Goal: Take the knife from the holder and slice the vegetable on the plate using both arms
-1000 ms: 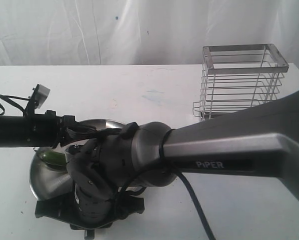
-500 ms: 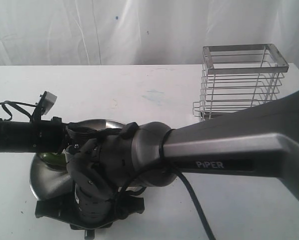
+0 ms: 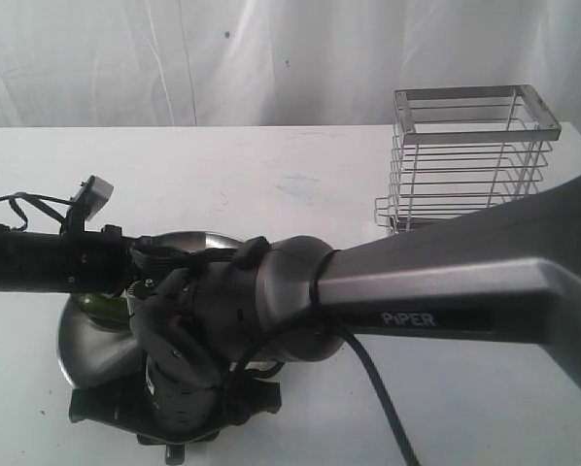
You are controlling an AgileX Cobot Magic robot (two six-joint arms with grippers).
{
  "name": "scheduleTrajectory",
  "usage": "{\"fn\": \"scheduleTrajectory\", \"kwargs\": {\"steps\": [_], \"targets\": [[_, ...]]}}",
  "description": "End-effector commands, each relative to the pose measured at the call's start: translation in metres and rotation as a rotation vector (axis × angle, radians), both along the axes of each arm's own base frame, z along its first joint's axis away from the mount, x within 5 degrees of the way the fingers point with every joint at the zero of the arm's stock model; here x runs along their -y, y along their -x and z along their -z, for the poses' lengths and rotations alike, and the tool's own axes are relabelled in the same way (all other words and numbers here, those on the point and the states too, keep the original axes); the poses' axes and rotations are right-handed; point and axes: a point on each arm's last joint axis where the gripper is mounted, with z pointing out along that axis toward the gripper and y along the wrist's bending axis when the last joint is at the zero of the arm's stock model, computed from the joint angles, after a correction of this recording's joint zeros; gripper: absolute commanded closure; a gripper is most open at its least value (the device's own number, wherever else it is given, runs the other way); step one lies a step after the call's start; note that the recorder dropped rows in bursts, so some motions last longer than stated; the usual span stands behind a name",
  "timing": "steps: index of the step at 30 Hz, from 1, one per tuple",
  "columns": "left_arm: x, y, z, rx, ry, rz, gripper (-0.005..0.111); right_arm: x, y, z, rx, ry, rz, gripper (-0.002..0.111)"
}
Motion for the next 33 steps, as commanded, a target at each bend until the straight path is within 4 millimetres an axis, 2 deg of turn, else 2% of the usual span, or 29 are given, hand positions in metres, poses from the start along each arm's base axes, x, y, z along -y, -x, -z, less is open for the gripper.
{"fn": "scheduleTrajectory", "kwargs": {"steps": [1,7,11,14,17,20,27,33], "targets": [[-0.007,-0.003,0.008,-0.039,-0.096,-0.074,0.107,0.001,-0.002,0.000,0.012,0.005,-0.016,0.108],[-0.011,-0.003,0.014,-0.053,-0.186,-0.076,0.107,0.001,-0.001,0.000,0.008,0.008,-0.014,0.108],[-0.001,-0.004,0.015,-0.052,-0.283,0.018,0.107,0.003,0.000,-0.001,-0.008,0.022,-0.008,0.108],[0.008,-0.001,0.015,-0.160,-0.384,0.132,0.107,0.007,0.002,-0.008,-0.020,0.047,-0.010,0.108],[0.001,0.000,0.016,-0.259,-0.473,0.158,0.107,0.009,0.004,-0.014,-0.027,0.054,-0.030,0.108],[-0.005,-0.002,0.013,-0.331,-0.558,0.163,0.107,0.016,0.008,-0.012,-0.058,0.135,-0.074,0.108],[-0.003,-0.008,0.006,-0.322,-0.538,0.177,0.107,0.021,0.010,-0.011,-0.083,0.188,-0.125,0.108],[0.002,-0.014,-0.011,-0.307,-0.470,0.151,0.107,0.029,-0.001,-0.011,-0.089,0.204,-0.121,0.108]]}}
